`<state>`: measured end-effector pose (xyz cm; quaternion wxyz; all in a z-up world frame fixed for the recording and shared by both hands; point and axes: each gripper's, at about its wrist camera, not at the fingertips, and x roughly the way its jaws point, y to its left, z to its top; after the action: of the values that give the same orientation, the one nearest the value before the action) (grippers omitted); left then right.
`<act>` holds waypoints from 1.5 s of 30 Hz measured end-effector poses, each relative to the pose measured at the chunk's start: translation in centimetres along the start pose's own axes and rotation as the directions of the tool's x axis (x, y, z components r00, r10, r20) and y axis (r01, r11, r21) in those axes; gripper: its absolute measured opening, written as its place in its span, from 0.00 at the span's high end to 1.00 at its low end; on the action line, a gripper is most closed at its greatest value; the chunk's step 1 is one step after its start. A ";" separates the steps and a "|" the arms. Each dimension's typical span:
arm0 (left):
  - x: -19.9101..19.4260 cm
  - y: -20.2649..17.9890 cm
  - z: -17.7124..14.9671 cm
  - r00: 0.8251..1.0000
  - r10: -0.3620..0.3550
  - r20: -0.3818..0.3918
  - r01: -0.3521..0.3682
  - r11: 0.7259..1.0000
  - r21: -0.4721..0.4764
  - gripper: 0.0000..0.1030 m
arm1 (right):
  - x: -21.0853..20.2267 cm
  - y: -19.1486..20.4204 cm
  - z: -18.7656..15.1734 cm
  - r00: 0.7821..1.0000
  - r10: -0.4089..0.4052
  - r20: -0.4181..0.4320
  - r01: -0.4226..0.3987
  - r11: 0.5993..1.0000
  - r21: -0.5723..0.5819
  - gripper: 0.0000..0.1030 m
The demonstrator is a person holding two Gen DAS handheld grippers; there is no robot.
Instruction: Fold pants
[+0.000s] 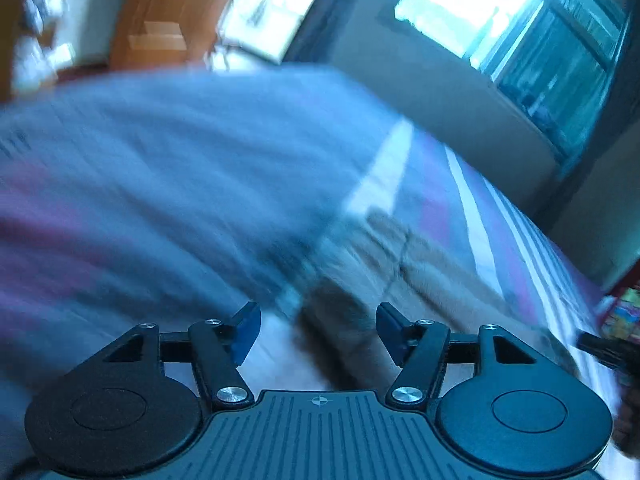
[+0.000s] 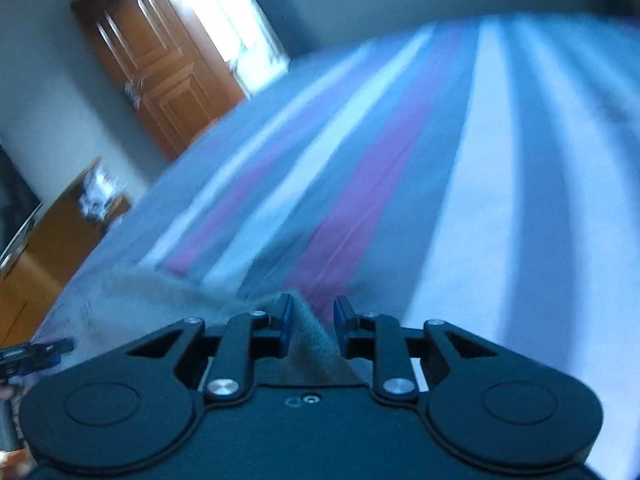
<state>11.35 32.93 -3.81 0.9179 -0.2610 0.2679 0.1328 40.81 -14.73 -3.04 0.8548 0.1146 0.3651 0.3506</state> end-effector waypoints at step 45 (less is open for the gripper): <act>5.1 -8.2 -4.5 0.981 -0.092 -0.173 0.121 0.979 0.164 0.38 | -37.2 -21.2 -27.8 0.767 -0.595 0.240 0.136 0.517 0.845 0.71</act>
<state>16.79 24.20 -6.53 0.9177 -0.2039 0.3390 0.0373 13.98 -57.22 -12.00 0.8323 0.4821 0.2596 -0.0869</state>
